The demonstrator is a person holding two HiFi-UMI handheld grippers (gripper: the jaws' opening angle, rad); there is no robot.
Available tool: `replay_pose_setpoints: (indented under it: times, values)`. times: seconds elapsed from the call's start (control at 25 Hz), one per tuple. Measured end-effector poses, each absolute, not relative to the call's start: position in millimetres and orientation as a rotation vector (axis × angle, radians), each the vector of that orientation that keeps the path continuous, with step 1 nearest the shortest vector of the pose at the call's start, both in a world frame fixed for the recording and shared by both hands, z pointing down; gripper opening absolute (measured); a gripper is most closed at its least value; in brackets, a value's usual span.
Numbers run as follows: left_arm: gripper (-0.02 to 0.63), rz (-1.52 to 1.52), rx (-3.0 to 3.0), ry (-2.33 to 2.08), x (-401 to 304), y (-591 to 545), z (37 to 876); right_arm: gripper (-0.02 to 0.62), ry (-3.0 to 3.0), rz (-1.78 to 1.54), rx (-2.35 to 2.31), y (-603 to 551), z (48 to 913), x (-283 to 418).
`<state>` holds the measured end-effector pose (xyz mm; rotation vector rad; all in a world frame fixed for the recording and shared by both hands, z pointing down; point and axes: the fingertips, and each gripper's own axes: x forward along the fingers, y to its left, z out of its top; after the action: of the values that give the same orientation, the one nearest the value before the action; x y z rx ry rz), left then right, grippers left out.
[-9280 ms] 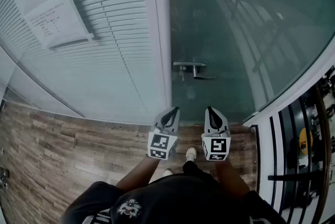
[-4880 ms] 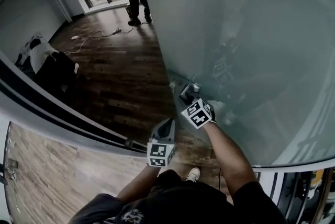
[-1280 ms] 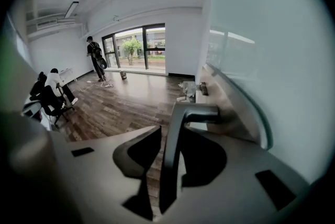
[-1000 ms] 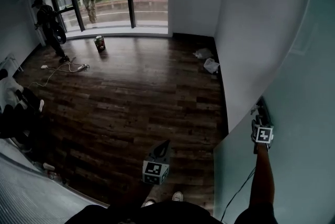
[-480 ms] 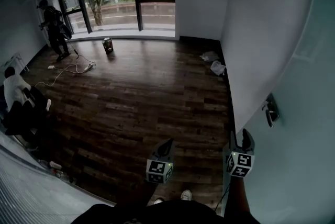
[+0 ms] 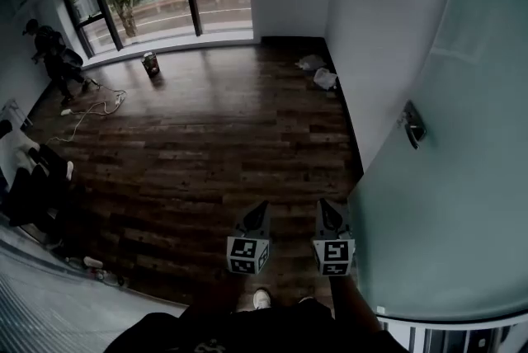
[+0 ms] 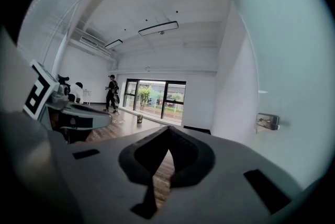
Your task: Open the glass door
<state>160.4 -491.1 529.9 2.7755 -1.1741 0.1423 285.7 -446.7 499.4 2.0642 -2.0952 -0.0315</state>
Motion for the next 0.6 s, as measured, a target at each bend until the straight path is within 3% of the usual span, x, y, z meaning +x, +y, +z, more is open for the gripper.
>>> replay_pose_setpoints:
  times: [0.6]
  values:
    - [0.006,0.120,2.737,-1.255,172.2,-269.2,534.0,0.018,-2.158,0.017,2.050,-230.4,519.8,291.2]
